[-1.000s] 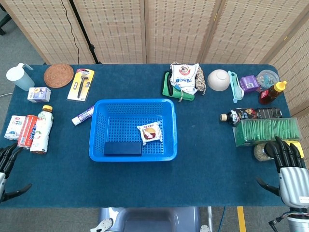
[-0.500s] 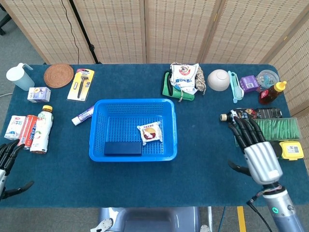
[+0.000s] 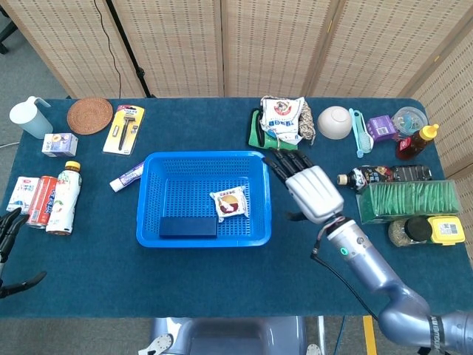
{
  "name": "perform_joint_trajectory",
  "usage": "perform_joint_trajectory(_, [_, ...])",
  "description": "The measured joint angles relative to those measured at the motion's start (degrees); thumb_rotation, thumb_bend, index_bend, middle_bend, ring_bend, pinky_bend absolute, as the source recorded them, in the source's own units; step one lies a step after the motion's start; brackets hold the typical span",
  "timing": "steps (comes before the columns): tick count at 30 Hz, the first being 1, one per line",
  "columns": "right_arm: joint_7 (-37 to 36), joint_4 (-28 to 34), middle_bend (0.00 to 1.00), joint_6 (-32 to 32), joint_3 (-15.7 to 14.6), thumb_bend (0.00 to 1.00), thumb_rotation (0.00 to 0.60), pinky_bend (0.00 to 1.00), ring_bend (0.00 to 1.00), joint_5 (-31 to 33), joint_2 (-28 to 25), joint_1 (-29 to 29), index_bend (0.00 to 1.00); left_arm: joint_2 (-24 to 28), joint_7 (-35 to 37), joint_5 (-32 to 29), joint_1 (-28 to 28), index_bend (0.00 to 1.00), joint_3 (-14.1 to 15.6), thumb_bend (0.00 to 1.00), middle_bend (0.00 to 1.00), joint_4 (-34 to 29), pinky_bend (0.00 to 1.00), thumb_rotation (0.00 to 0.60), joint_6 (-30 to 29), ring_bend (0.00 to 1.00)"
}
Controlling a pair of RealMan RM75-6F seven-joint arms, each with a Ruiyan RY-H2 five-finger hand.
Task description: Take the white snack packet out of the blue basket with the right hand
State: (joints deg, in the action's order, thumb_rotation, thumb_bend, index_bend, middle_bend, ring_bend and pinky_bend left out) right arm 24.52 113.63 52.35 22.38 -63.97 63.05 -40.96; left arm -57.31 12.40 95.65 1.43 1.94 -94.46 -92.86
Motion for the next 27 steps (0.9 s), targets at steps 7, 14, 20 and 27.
perform_joint_trajectory(7, [-0.55,-4.95,0.06,-7.02,0.54,0.00,0.600,0.19,0.00,5.65,4.13,-8.67,0.10,-0.29,-1.84,-1.75,0.59,0.00,-0.51,0.06,0.00,-0.93,0.00,0.600,1.92,0.00])
perform_joint_trajectory(14, [-0.30,-10.76,0.06,-10.13,-0.10,0.00,0.600,0.21,0.00,13.37,8.46,-16.50,0.11,-0.51,-3.55,-3.46,1.22,0.00,-1.03,0.06,0.00,-1.89,0.00,0.600,3.71,0.00])
perform_joint_trajectory(20, [1.10,-13.48,0.07,-10.20,-1.98,0.00,0.600,0.24,0.00,18.02,12.39,-21.01,0.11,-0.89,-5.09,-5.23,1.28,0.00,-1.77,0.06,0.00,-2.56,0.00,0.600,4.14,0.00])
perform_joint_trajectory(27, [1.94,-19.22,0.07,-10.26,-4.52,0.00,0.600,0.24,0.00,19.58,17.23,-24.17,0.15,-0.97,-6.07,-6.19,1.58,0.00,-2.11,0.06,0.00,-2.94,0.00,0.600,5.16,0.00])
